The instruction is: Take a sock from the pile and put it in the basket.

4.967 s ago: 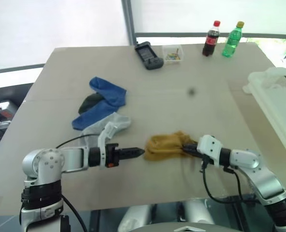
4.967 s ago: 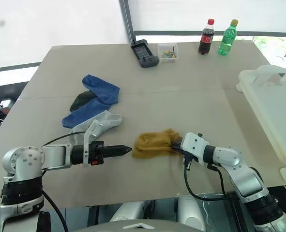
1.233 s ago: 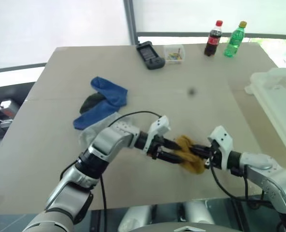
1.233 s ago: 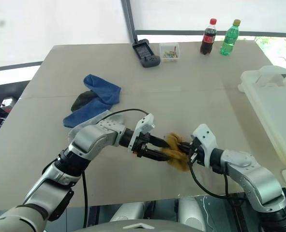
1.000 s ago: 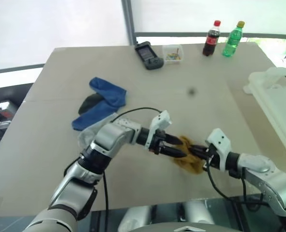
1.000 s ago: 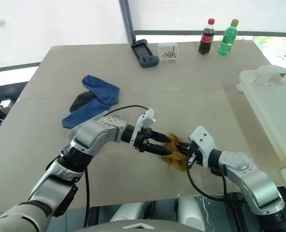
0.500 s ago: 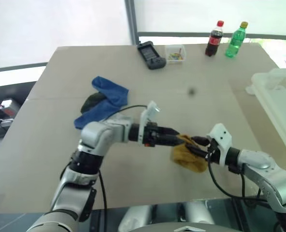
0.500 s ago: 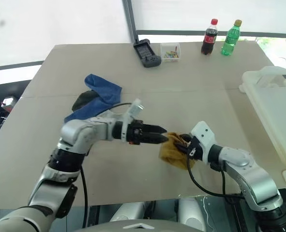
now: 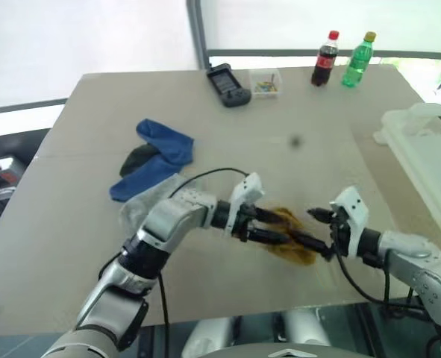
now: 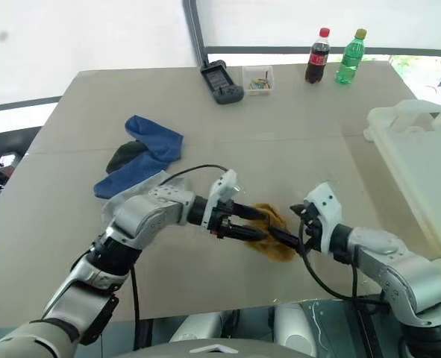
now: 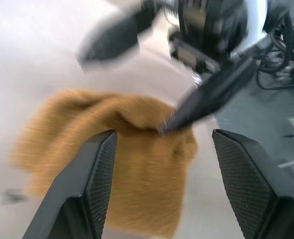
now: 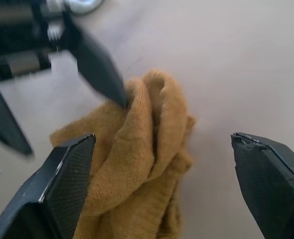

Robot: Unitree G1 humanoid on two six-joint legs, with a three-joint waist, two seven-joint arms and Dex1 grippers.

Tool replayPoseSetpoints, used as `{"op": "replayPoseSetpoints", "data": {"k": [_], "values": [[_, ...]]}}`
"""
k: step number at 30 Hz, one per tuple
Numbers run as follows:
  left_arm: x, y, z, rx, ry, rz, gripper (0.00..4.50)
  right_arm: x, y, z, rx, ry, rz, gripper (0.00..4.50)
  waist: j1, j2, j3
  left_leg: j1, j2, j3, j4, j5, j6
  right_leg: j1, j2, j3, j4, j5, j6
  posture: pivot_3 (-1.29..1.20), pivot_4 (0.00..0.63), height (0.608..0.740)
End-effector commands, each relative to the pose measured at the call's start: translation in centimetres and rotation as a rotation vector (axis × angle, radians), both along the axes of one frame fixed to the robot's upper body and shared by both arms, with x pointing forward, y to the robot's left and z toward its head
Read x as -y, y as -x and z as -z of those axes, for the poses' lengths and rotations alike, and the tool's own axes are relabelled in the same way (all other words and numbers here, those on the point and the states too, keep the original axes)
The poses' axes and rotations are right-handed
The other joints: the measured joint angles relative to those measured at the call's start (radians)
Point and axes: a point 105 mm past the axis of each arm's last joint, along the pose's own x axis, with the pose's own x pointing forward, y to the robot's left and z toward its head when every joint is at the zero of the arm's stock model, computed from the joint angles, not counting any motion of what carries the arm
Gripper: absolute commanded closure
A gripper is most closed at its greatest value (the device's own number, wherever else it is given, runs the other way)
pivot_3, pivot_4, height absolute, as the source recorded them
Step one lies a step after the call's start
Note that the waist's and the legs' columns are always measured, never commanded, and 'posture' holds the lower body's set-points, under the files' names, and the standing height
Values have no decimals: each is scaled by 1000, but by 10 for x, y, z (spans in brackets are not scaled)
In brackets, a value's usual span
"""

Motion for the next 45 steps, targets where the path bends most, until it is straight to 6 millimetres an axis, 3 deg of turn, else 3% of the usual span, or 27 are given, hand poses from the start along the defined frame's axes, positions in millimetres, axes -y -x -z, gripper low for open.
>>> {"op": "replayPoseSetpoints", "data": {"k": [1, 6, 12, 16, 24, 27, 31, 32, 35, 38, 42, 45], "values": [[-26, 2, -33, 245, 44, -72, 1250, -4, -2, 2, -3, 14, -11, 47, 6, 0, 0, 0, 0, 0, 0, 0, 0, 0, 0, 0, 0, 0, 0, 0, 150, 740], [-55, 18, -40, 272, 6, -91, 1250, -2, 1, 13, -50, 59, -27, 47, 4, 1, 1, 0, 0, 0, 0, 0, 0, 0, 0, 0, 0, 0, 0, 0, 150, 740], [-71, 22, -41, 264, 0, -168, 1250, 2, 3, 34, -108, 125, -30, 47, 4, 0, 0, 1, 0, 0, 0, 0, 0, 1, 0, -1, -1, 0, 0, 0, 150, 740], [-70, 22, -35, 277, -10, -195, 1250, 0, 9, 46, -117, 160, -80, 957, 2, 0, 0, 3, 0, 0, 0, 0, 0, 3, 0, -1, -1, 0, 0, 0, 150, 740], [-65, 14, -33, 294, 16, -235, 1250, 0, 7, 30, -41, 101, -110, 4476, 4, 0, -1, 3, 0, 0, -1, 0, 0, 3, 0, -1, -1, 0, 0, 0, 150, 740], [-61, 14, -33, 303, 27, -227, 1250, -2, 1, 10, -3, -42, -77, 4476, 4, 0, 0, 2, 0, 0, -1, 0, 0, 3, 0, -2, -1, 0, 0, 0, 150, 740], [-51, 11, -41, 315, 81, -199, 1250, 9, -13, -37, 88, -294, 33, 4476, 4, 1, 1, 2, 0, 0, -1, 0, 0, 3, 0, -1, -1, 0, 0, 0, 150, 740], [-48, 9, -45, 321, 103, -192, 1250, 17, -18, -47, 118, -328, 79, 4476, 4, 1, 1, 2, 0, 0, -1, 0, 0, 3, 0, -1, -1, 0, 0, 0, 150, 740], [-26, 7, -69, 362, 205, -123, 1250, 78, -45, -90, 295, -382, 384, 4476, 8, 3, 3, 1, 0, -1, -1, 0, 0, 2, 0, -2, -1, 0, 0, 0, 150, 740], [-12, 1, -87, 401, 285, -115, 1250, 138, -56, -120, 412, -386, 661, 4476, 13, 3, 4, 0, -1, 0, 0, 0, 0, 2, -1, -2, -2, 0, 0, 0, 150, 740], [-4, -7, -99, 416, 338, -141, 1250, 192, -49, -143, 492, -363, 913, 4476, 12, 3, 3, 0, 0, 0, -1, 0, 0, 1, 0, -2, -2, 0, 0, 0, 150, 740], [-2, -10, -99, 409, 350, -161, 1250, 225, -44, -141, 456, -330, 1105, 4476, 1, 3, 3, -2, 0, 0, -1, 0, 0, 0, 0, -1, -2, 0, 0, 0, 150, 740]]}}
